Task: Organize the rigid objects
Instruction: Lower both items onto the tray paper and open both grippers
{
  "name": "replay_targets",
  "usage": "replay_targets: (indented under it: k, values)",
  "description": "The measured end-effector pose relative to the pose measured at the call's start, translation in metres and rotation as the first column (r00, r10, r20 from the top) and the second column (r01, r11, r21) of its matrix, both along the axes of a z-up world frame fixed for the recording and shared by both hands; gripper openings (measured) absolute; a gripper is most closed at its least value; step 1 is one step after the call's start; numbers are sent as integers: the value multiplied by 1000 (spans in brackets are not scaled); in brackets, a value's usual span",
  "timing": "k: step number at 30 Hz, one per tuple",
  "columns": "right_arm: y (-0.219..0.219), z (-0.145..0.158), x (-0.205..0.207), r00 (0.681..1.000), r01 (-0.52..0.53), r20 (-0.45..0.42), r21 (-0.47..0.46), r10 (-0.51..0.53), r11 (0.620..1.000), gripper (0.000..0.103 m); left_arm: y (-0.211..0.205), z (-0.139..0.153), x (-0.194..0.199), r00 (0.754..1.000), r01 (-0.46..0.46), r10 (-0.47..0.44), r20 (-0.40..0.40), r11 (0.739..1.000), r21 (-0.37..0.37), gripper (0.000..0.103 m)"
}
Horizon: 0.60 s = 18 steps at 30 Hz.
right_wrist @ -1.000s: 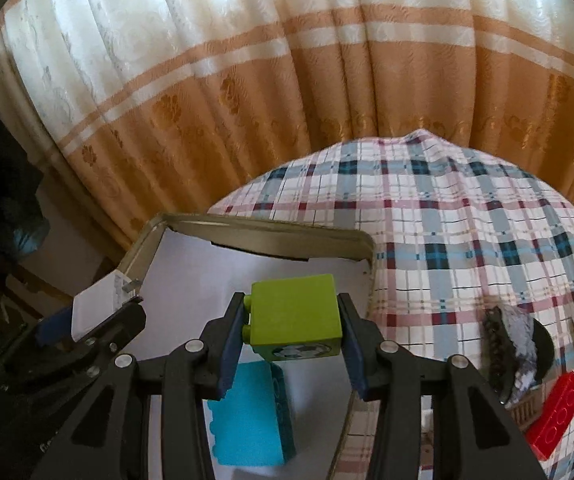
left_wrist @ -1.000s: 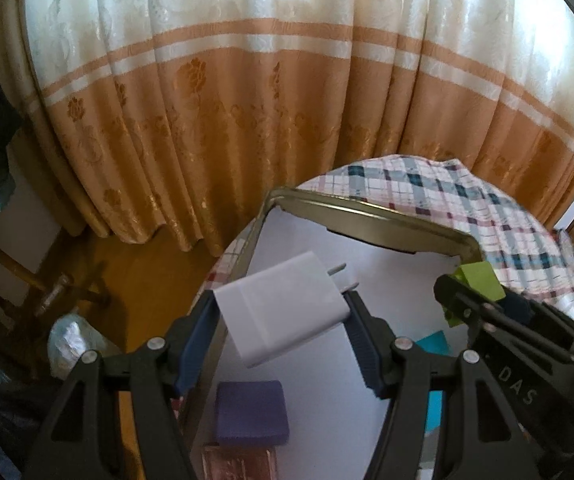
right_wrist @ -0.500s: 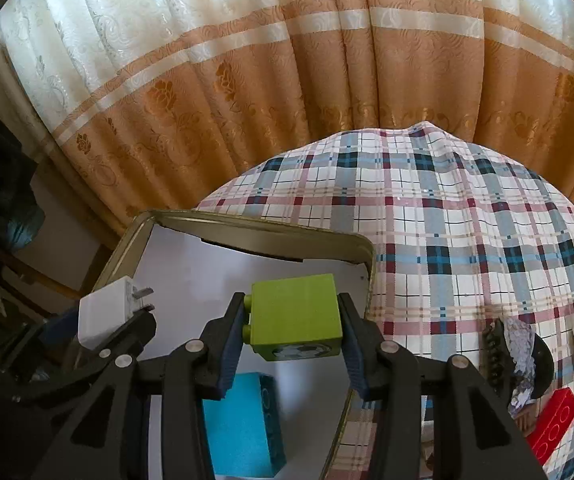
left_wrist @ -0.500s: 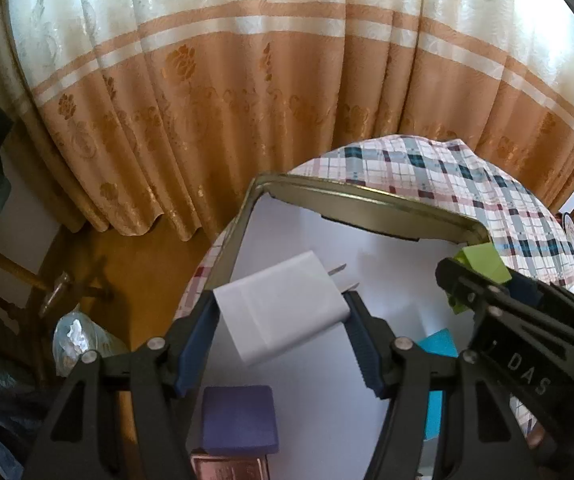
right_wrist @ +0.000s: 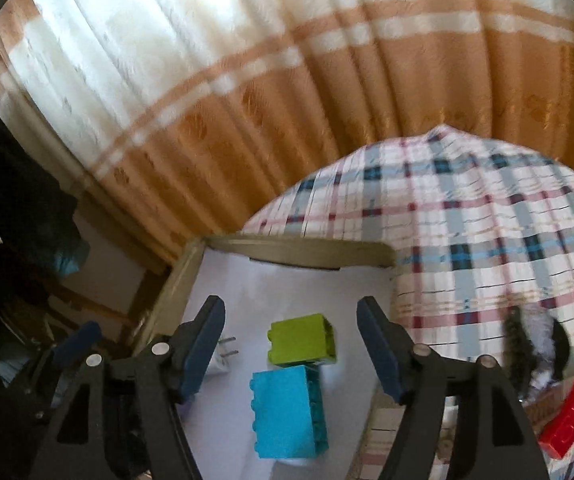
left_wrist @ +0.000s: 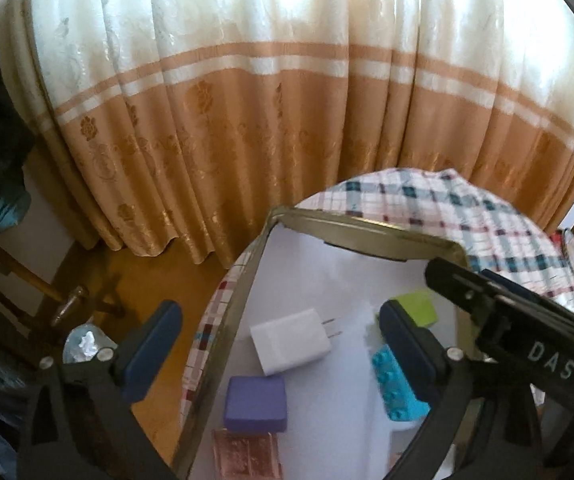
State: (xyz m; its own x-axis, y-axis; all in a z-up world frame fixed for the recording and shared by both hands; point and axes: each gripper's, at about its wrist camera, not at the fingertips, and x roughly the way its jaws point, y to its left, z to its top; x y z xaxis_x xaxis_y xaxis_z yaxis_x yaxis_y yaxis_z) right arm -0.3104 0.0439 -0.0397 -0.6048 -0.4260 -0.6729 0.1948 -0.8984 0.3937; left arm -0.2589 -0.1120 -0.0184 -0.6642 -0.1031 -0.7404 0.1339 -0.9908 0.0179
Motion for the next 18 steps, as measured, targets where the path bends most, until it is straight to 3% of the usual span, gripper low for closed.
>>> replay_targets:
  k: [5,10,18]
  values:
    - [23,10,31,994,75,-83,-9,-76,997,77,15,2,17,999,22,-21,-44,999,32,102]
    - [51,13,60,973,166,-163,11,-162,986,78,39,0,35,996,43,-41,-78,999,17,102]
    - [97,9,109,904,348,-300,103,-305,932,78,82,0,66,983,26,-29,-181,999,-20,102]
